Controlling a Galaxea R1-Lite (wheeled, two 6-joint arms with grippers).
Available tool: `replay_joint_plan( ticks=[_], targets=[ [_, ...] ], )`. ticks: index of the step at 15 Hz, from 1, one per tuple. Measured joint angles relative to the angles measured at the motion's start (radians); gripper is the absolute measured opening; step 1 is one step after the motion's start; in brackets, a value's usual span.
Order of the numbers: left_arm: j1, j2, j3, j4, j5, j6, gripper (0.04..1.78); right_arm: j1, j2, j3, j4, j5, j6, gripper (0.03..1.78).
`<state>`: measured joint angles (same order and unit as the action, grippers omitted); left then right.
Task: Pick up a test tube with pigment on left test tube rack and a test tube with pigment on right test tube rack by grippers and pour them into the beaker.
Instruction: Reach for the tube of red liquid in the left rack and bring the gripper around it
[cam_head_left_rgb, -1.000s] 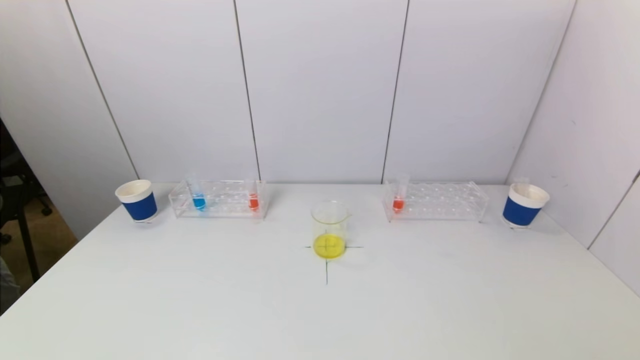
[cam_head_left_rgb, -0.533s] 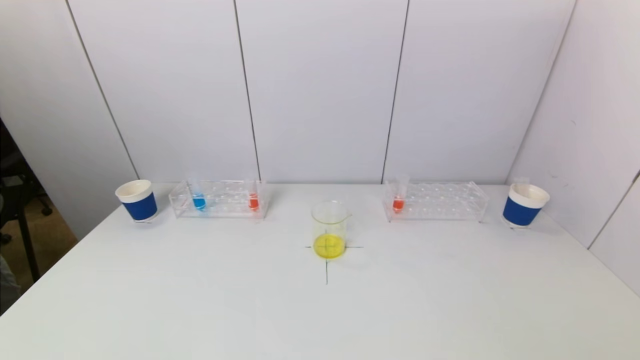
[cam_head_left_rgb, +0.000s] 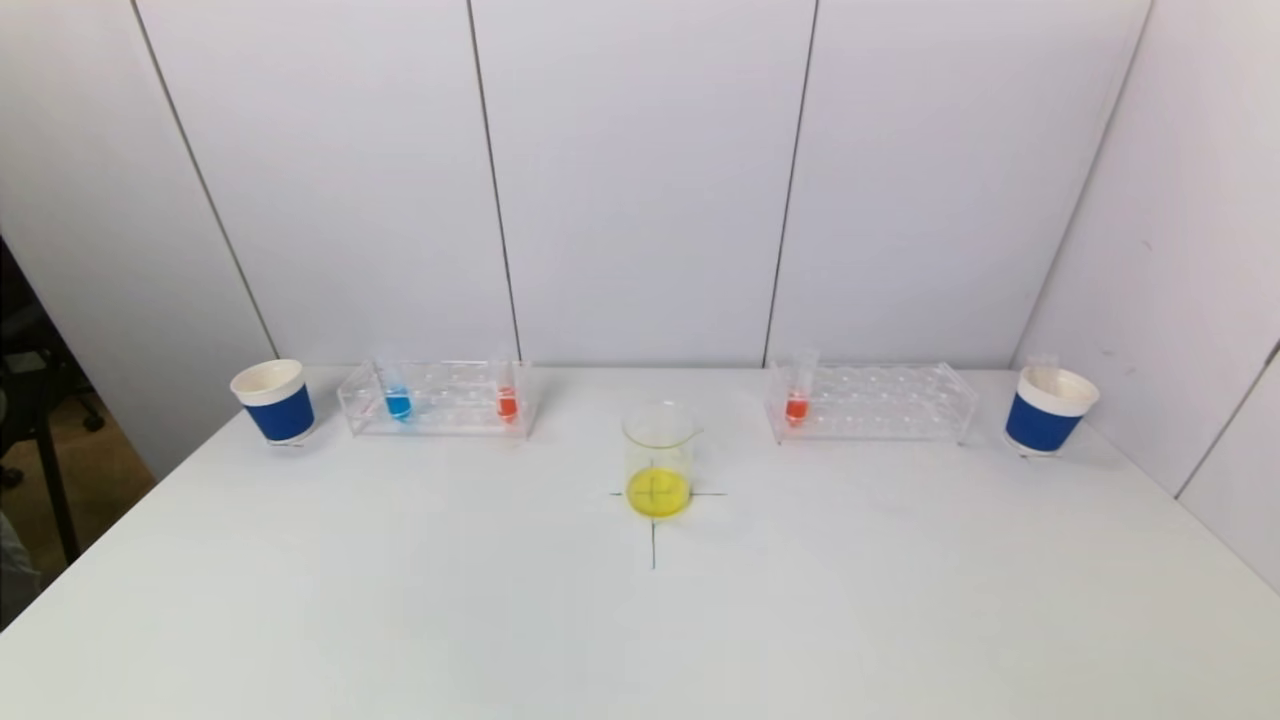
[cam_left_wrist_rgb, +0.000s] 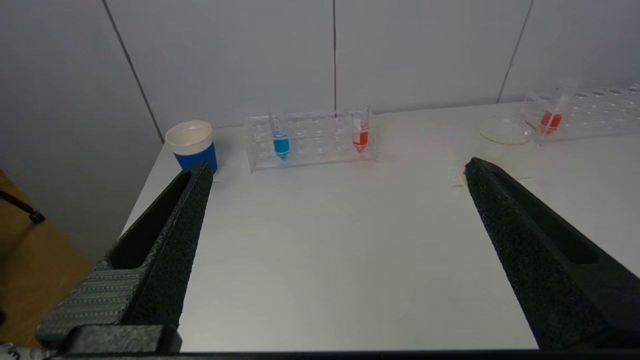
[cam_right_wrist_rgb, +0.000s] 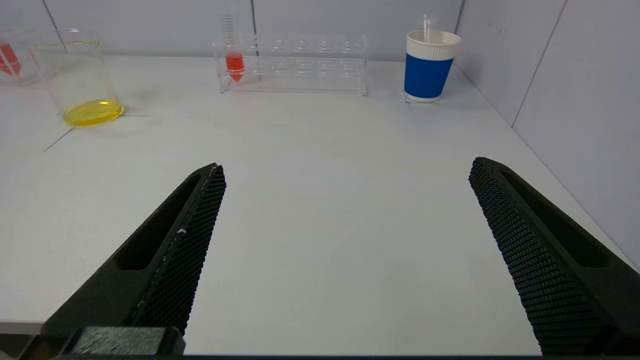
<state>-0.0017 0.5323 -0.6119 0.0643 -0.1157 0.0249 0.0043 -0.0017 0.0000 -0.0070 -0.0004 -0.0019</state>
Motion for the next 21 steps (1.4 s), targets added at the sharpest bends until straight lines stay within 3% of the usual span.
replay_joint_plan(
  ticks=[7,11,17,21],
  targets=[
    [-0.001,0.352,-0.005,-0.297,-0.047,0.007,1.76,0.0,0.0,0.0,0.0,0.0,0.0,1.77],
    [-0.013,0.569,0.008,-0.502,0.027,-0.007,1.76,0.0,0.0,0.0,0.0,0.0,0.0,1.77],
    [-0.173,0.877,0.012,-0.808,0.199,-0.009,1.76,0.0,0.0,0.0,0.0,0.0,0.0,1.77],
    [-0.254,1.015,0.021,-0.953,0.234,-0.031,1.76,0.0,0.0,0.0,0.0,0.0,0.0,1.77]
  ],
)
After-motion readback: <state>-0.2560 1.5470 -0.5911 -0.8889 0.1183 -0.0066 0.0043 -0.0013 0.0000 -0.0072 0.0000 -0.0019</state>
